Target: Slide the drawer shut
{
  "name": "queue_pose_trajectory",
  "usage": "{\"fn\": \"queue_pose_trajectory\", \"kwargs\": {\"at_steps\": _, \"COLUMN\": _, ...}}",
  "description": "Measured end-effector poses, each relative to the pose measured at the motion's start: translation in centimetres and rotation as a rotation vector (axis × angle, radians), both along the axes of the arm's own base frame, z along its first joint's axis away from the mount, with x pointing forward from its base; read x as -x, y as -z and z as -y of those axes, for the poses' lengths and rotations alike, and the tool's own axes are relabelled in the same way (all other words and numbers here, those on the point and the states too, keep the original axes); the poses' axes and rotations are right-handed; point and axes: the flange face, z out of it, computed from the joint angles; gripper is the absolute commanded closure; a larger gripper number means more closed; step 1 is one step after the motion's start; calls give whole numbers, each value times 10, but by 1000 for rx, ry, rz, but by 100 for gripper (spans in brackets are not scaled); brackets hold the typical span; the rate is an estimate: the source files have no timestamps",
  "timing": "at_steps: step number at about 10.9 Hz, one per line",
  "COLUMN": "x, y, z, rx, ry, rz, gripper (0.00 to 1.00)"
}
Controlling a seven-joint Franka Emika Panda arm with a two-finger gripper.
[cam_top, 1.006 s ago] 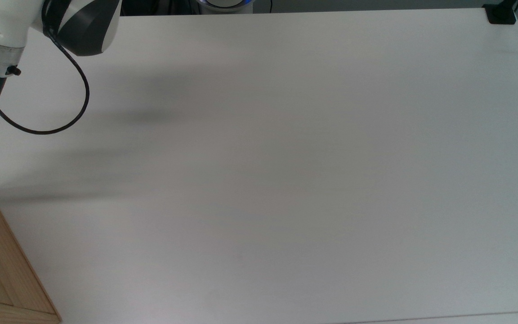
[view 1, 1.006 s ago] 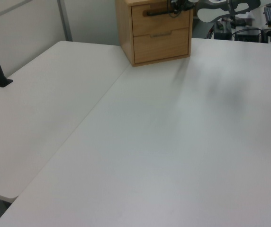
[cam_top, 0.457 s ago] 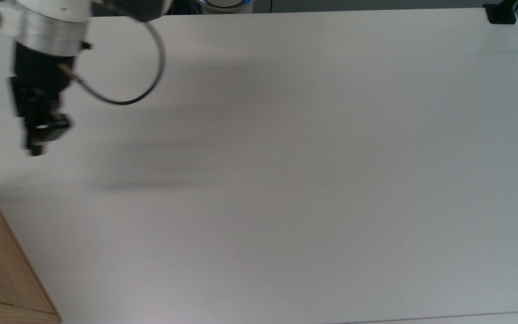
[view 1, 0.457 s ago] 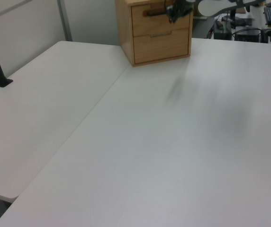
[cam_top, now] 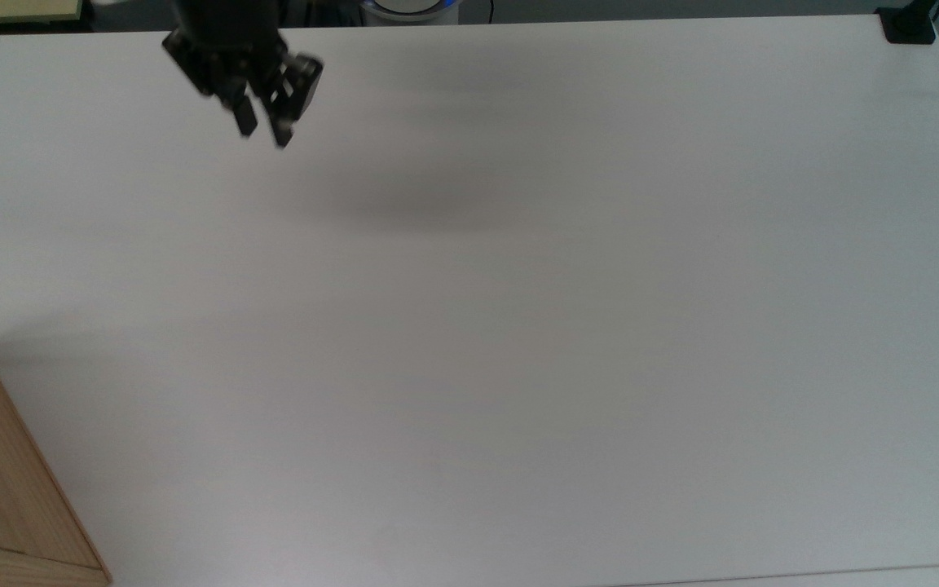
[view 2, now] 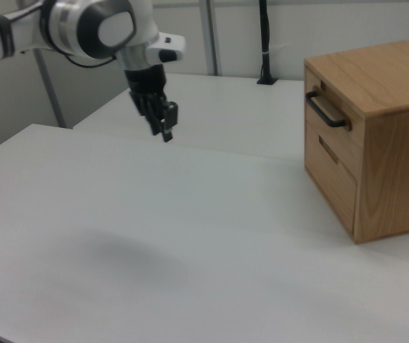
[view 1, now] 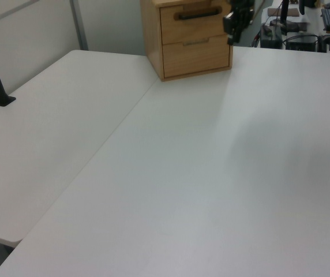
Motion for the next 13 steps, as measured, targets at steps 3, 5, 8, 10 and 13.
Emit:
{"fn": "queue_pose_trajectory", "kwargs": {"at_steps": 3, "x": 21, "y": -3, "z": -24, "rx": 17, "ry": -142, "rz": -102, "gripper": 0}}
{"fn": "queue_pose_trajectory", "kwargs": {"at_steps": 5, "x": 24, "y": -5, "z": -22, "rx": 31, "ry": -168, "rz": -103, "gripper": 0}}
{"fn": "queue_pose_trajectory", "kwargs": {"at_steps": 8, "x": 25, "y": 2, "z": -21, "rx": 34, "ry": -169, "rz": -117, "gripper": 0}}
{"fn": "queue_pose_trajectory", "kwargs": {"at_steps": 10, "x": 25, "y": 3, "z": -21, "rx": 35, "ry": -170, "rz": -119, "gripper": 0}}
{"fn": "queue_pose_trajectory", "kwargs": {"at_steps": 13, "x": 25, "y": 3, "z": -21, "rx": 35, "ry": -170, "rz": -120, "gripper": 0}}
